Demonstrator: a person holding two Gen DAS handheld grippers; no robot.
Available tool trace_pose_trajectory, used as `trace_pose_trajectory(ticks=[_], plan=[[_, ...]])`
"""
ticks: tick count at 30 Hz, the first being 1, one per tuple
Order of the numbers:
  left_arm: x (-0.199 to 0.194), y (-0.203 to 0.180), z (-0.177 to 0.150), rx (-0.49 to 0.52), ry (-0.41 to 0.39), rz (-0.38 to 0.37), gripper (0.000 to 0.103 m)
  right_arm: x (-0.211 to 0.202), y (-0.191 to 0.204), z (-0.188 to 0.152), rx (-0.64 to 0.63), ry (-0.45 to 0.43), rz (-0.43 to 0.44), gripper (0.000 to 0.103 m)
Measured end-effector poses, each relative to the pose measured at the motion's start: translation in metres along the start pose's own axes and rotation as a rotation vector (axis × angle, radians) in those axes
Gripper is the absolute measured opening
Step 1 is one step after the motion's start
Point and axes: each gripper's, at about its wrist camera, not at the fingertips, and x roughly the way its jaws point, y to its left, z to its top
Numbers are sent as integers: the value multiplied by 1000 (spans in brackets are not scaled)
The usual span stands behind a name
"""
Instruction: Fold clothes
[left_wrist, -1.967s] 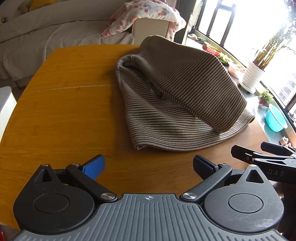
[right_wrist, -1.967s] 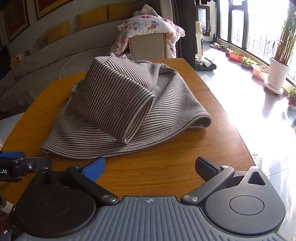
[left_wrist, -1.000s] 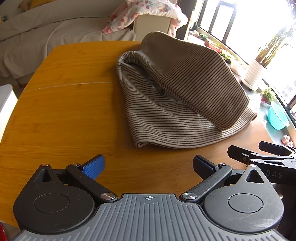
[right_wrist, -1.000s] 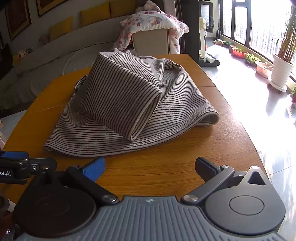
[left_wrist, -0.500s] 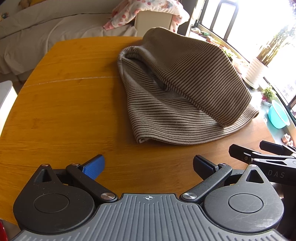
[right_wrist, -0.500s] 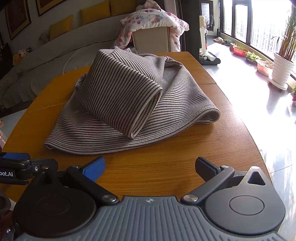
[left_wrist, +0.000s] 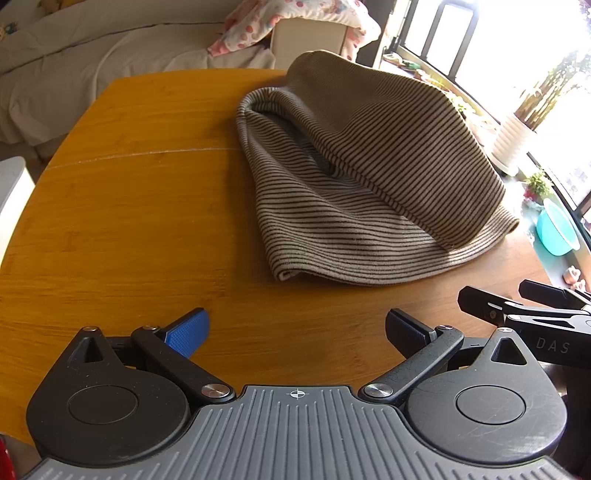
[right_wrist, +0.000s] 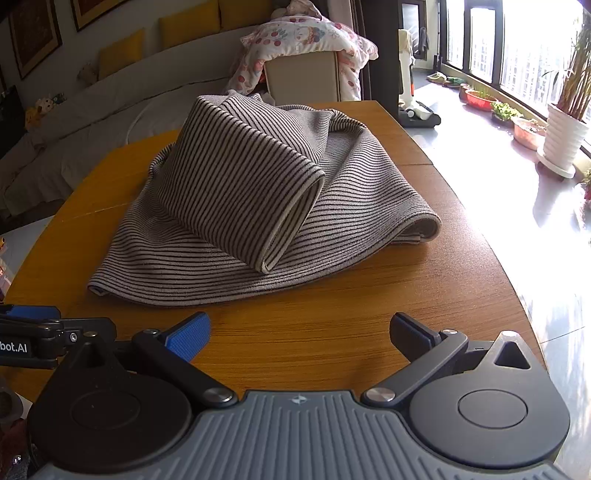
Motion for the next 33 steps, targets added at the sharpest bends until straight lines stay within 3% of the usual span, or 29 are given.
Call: trace_pose_trajectory(ticks=[16,25,29,33], plan=[[-2,0,5,10,-11,-3,103,-4,-3,5,-17,-18,-14,103],[4,0,54,79,-166,-237,103,-19,-35,55,32,-234,44,103],[32,0,72,100,-137,-294,103,7,-53,83,126,-256,73,103],[59,5,80,102,-94,-324,103,46,-73,106,225,-215,189,103]])
